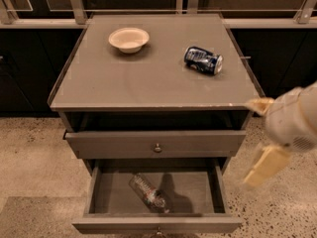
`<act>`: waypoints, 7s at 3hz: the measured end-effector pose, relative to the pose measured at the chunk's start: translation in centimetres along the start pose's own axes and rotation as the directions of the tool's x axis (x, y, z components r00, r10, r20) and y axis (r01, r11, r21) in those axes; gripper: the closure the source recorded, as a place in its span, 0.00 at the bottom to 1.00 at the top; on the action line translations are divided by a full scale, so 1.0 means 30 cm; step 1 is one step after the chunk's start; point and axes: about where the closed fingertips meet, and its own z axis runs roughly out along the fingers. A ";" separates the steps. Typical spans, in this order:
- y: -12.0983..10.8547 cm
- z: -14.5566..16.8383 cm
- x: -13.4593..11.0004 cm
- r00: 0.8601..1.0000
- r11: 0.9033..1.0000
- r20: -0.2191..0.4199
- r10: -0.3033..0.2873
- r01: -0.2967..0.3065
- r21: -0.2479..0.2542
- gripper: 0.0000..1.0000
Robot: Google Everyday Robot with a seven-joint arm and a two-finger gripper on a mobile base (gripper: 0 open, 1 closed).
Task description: Pick water bottle from middle drawer and place on counter
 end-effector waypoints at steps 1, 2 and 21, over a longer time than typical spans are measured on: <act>0.081 0.370 0.031 0.987 0.988 0.139 0.084 -0.065 -0.141 0.00; 0.039 0.487 0.064 0.976 0.985 0.172 0.133 -0.110 -0.134 0.00; 0.159 1.898 0.057 0.891 0.904 0.151 0.427 -0.421 -0.074 0.78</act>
Offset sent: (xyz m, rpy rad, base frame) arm 0.0062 0.0345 -0.0888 0.1578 0.0876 0.0212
